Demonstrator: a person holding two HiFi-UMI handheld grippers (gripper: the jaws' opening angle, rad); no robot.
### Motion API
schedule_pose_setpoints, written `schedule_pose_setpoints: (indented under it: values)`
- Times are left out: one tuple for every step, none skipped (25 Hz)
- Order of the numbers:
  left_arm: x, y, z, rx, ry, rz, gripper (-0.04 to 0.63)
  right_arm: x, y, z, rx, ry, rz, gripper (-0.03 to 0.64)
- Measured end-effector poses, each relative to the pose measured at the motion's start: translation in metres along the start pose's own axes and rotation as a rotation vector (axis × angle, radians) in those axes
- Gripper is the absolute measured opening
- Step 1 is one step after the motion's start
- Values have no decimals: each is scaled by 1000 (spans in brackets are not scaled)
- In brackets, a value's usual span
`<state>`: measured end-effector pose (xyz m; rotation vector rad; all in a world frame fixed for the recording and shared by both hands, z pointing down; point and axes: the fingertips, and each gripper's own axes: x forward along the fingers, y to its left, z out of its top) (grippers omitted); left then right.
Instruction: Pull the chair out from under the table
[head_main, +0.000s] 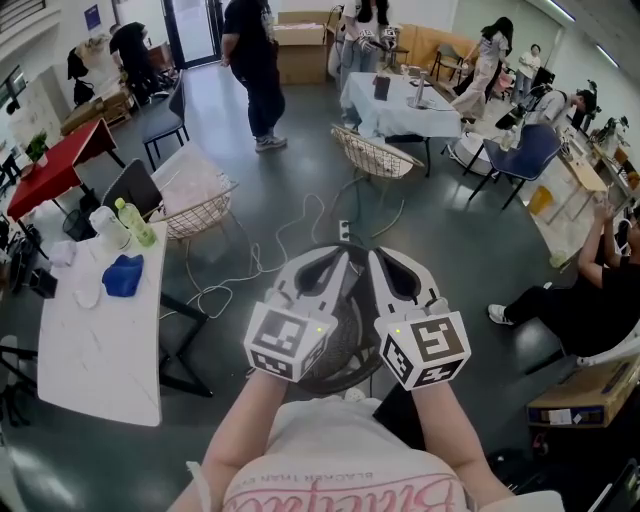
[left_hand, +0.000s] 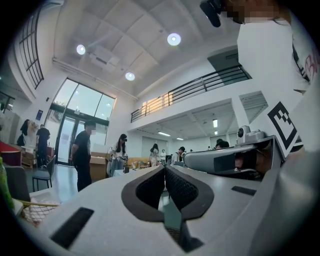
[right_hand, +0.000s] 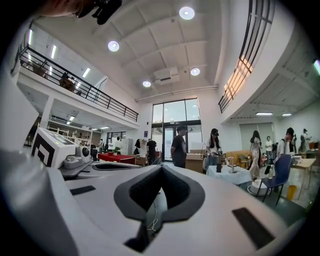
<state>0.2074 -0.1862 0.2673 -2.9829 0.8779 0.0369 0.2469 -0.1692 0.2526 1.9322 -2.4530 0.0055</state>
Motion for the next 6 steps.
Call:
schedule_pose_setpoints:
  values:
    - [0, 1, 0, 0, 0, 1, 5, 1, 1, -1, 0, 2, 2, 3]
    - [0, 2, 0, 1, 0, 1, 5, 2, 2, -2, 0, 6, 4, 3]
    - [0, 3, 0, 0, 0, 2, 5, 3, 3, -3, 1, 9, 5, 3]
    - [0, 4, 0, -1, 1, 3, 5, 4, 4, -4, 1, 12, 6, 3]
    - [0, 5, -1, -2, 1, 3, 5, 4, 4, -5, 1, 14, 7, 3]
    - [0, 6, -1, -3, 1, 4, 5, 5, 4, -6, 1, 16, 7, 3]
